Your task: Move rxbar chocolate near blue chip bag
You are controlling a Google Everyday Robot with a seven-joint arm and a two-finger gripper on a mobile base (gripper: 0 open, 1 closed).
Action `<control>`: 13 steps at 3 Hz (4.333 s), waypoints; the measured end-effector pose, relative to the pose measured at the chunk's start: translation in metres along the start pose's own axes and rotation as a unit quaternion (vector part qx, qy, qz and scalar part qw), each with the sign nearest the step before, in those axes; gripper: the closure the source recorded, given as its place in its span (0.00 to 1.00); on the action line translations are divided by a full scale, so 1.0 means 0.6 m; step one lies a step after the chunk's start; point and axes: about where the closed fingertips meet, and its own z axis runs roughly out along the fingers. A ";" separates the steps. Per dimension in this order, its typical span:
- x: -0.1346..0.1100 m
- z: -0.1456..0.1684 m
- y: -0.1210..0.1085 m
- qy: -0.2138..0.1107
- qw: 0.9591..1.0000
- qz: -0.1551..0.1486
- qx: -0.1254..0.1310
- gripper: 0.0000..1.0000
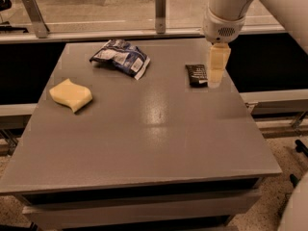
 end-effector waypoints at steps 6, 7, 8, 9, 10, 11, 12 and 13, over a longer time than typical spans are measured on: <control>0.085 0.043 -0.094 0.011 0.998 0.062 0.026 0.70; 0.091 0.043 -0.083 0.021 0.997 0.064 0.030 0.93; 0.097 0.052 -0.069 0.021 0.997 0.069 0.027 1.00; 0.102 0.066 -0.055 0.021 0.997 0.072 0.019 1.00; 0.093 0.085 -0.050 0.020 0.998 0.066 0.010 1.00; 0.075 0.105 -0.052 0.019 0.998 0.053 0.002 1.00; 0.054 0.121 -0.059 0.021 0.999 0.037 -0.004 1.00; 0.037 0.145 -0.066 0.020 0.999 0.024 -0.011 1.00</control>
Offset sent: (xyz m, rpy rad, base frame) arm 0.0548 -0.0571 -0.0085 0.0546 0.0481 -0.1600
